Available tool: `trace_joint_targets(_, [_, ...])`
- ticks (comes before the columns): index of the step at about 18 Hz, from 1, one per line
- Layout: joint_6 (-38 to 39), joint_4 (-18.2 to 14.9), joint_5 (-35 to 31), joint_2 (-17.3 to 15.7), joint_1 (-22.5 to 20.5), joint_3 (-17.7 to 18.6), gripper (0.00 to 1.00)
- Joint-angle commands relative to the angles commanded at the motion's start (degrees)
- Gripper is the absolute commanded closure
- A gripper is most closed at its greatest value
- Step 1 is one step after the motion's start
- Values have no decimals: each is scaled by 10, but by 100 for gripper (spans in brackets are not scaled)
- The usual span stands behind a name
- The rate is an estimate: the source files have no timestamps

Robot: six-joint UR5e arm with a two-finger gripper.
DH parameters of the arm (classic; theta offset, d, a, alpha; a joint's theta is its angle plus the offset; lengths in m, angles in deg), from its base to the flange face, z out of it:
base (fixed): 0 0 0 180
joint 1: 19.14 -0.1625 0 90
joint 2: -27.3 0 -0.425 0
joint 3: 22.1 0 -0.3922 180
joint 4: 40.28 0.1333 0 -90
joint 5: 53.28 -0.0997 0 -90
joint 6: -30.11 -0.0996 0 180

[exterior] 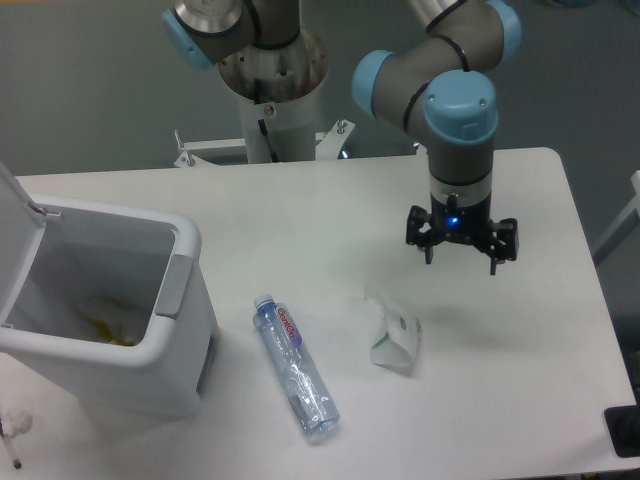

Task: Place the trash in the trash can
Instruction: 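Move the open gripper over the white paper packet and lower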

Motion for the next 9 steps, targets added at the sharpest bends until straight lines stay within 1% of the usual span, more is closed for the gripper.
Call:
trace_joint_targets(5, [-6,1,10,2,-11,4,0])
trace_joint_targets(7, [0,3,25,23,-13,4,0])
trace_joint_targets(8, [4,12,33,28,-17,11,0])
trace_joint_targets(9, [13,31,41,29,-18,15,0])
